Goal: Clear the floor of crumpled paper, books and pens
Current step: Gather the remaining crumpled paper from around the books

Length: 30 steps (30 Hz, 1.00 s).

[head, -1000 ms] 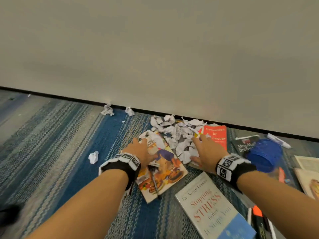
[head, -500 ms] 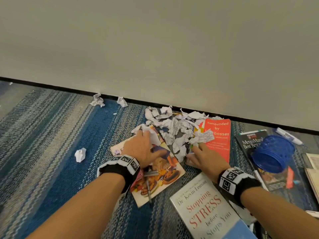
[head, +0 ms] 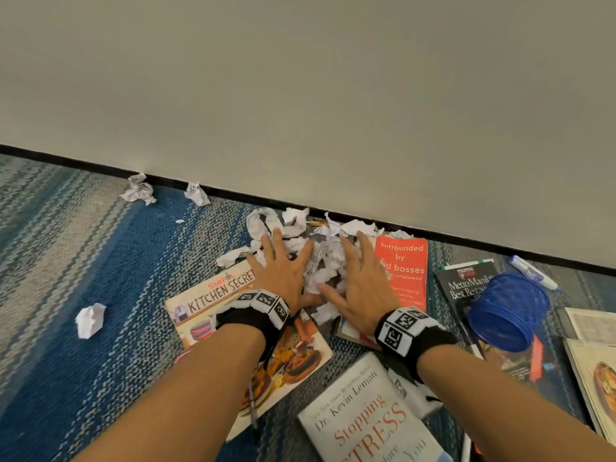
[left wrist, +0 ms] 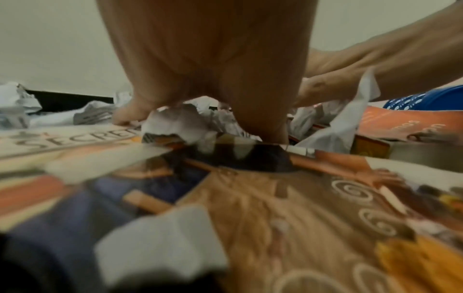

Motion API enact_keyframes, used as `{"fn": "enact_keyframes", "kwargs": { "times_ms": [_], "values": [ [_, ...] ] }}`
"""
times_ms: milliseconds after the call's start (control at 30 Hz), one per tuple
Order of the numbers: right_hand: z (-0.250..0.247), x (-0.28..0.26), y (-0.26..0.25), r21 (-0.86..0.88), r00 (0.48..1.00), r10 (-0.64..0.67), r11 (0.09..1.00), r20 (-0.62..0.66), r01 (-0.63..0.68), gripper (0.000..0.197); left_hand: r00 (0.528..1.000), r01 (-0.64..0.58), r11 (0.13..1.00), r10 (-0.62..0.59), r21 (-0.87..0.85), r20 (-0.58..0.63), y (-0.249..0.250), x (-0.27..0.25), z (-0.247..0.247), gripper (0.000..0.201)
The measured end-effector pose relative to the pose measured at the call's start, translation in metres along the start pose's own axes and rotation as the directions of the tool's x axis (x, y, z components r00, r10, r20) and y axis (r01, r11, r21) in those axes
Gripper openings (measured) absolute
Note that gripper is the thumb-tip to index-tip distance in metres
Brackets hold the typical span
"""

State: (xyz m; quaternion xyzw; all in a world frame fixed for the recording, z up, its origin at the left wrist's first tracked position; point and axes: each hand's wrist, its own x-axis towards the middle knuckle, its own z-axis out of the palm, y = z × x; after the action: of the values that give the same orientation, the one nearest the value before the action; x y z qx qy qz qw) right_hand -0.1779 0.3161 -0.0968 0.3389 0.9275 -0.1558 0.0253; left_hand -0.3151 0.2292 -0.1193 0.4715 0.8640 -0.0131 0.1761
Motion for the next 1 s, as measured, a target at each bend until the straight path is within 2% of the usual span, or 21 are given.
{"fn": "enact_keyframes", "kwargs": {
  "times_ms": [67,133,233,300,333,400,467,533,600,667,700,767,800,833,900,933,1000],
  "values": [
    [0.004,0.005,-0.002,-0.074,0.997,-0.049,0.996,0.058,0.054,0.101,0.998,-0.011,0.999,0.014,0.052,-0.06,-0.003,0.004,0.002,0.083],
    [0.002,0.015,-0.004,-0.133,0.996,-0.04,0.99,0.078,0.05,0.114,0.984,-0.044,0.996,0.056,0.073,-0.169,-0.005,0.008,0.0,0.057],
    [-0.002,0.036,0.001,-0.288,0.995,0.006,0.957,0.101,0.024,0.128,0.977,-0.075,0.997,0.071,-0.012,-0.203,-0.013,0.017,-0.002,0.043],
    [-0.006,0.049,0.004,-0.302,0.985,0.076,0.953,0.156,-0.026,0.13,0.951,-0.165,0.983,0.135,-0.087,-0.277,-0.021,0.021,-0.009,0.029],
    [-0.007,0.053,0.005,-0.294,0.979,0.104,0.954,0.175,-0.049,0.128,0.937,-0.223,0.965,0.173,-0.138,-0.304,-0.021,0.019,-0.016,0.028],
    [-0.007,0.057,0.004,-0.346,0.984,0.096,0.937,0.151,-0.038,0.118,0.924,-0.228,0.957,0.155,-0.179,-0.35,-0.025,0.017,-0.028,0.035],
    [-0.006,0.058,0.003,-0.413,0.994,0.006,0.91,0.105,0.038,0.101,0.914,-0.126,0.936,-0.02,-0.328,-0.406,-0.028,0.017,-0.034,0.035],
    [-0.005,0.058,0.001,-0.415,0.99,-0.093,0.9,0.109,0.131,0.079,0.9,-0.048,0.876,-0.171,-0.479,-0.402,-0.027,0.019,-0.037,0.042],
    [-0.005,0.059,0.0,-0.394,0.979,-0.162,0.897,0.125,0.199,0.058,0.891,-0.02,0.882,-0.199,-0.471,-0.408,-0.025,0.02,-0.037,0.05],
    [-0.004,0.058,0.0,-0.399,0.965,-0.217,0.88,0.148,0.259,0.045,0.905,0.017,0.881,-0.216,-0.474,-0.368,-0.022,0.022,-0.038,0.044],
    [-0.002,0.058,0.0,-0.389,0.957,-0.251,0.874,0.148,0.29,0.041,0.915,0.037,0.874,-0.224,-0.484,-0.334,-0.021,0.022,-0.036,0.041],
    [0.004,0.058,0.0,-0.308,0.949,-0.304,0.898,0.085,0.315,0.04,0.94,0.066,0.884,-0.21,-0.462,-0.269,-0.02,0.023,-0.028,0.054],
    [0.006,0.058,-0.001,-0.227,0.953,-0.301,0.927,0.029,0.299,0.048,0.954,0.066,0.915,-0.174,-0.399,-0.242,-0.019,0.023,-0.026,0.06],
    [0.006,0.057,-0.003,-0.132,0.967,-0.254,0.958,0.019,0.255,0.064,0.967,0.069,0.942,-0.144,-0.329,-0.209,-0.017,0.024,-0.024,0.063],
    [0.006,0.055,-0.007,0.037,0.983,-0.165,0.986,0.086,0.162,0.105,0.981,0.09,0.971,-0.125,-0.223,-0.147,-0.014,0.029,-0.023,0.055],
    [0.005,0.055,-0.009,0.079,0.977,-0.164,0.985,0.134,0.154,0.119,0.985,0.094,0.978,-0.119,-0.185,-0.129,-0.014,0.031,-0.024,0.047],
    [0.005,0.054,-0.016,0.083,0.95,-0.225,0.974,0.217,0.211,0.133,0.987,0.067,0.988,-0.086,-0.139,-0.138,-0.015,0.033,-0.022,0.036]
  ]
}}
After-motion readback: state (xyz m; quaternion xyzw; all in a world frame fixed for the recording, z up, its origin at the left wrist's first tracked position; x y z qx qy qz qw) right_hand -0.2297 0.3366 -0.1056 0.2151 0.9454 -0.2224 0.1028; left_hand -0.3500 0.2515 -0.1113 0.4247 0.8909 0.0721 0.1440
